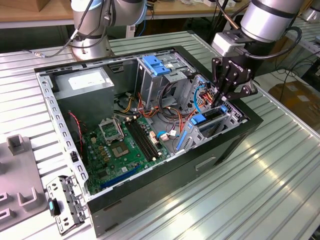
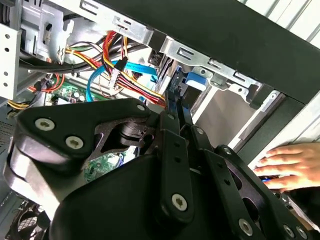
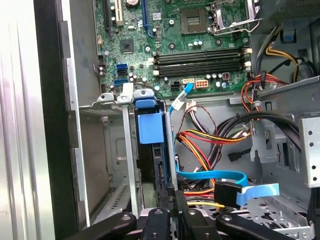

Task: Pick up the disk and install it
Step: 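Insert the first disk wire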

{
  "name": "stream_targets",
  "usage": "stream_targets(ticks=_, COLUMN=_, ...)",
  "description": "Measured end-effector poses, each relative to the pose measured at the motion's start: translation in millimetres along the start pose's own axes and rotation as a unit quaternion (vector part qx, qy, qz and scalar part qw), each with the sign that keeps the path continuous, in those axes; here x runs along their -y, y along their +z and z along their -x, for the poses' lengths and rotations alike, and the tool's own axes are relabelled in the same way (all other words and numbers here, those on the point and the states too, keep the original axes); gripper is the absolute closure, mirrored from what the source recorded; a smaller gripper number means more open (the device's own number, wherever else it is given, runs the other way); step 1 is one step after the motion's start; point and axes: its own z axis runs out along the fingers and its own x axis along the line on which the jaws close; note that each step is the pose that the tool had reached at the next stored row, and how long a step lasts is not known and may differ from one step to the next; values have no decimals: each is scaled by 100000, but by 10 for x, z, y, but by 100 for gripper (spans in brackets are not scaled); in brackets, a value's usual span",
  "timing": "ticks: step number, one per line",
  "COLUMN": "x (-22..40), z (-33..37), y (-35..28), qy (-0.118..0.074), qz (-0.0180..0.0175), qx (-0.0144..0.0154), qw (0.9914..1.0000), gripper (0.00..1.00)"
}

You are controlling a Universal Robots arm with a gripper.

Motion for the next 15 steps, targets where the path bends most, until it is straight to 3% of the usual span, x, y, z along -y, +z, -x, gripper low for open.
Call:
stream_targets(ticks=2, x=-3, z=-4, y=2, qy=-873, qz=-22, qx=-11, qw=99996, gripper=84)
stream_targets(ticks=15, x=-11, z=-8, y=21, qy=-977, qz=-24, qx=-21, qw=99995, gripper=84)
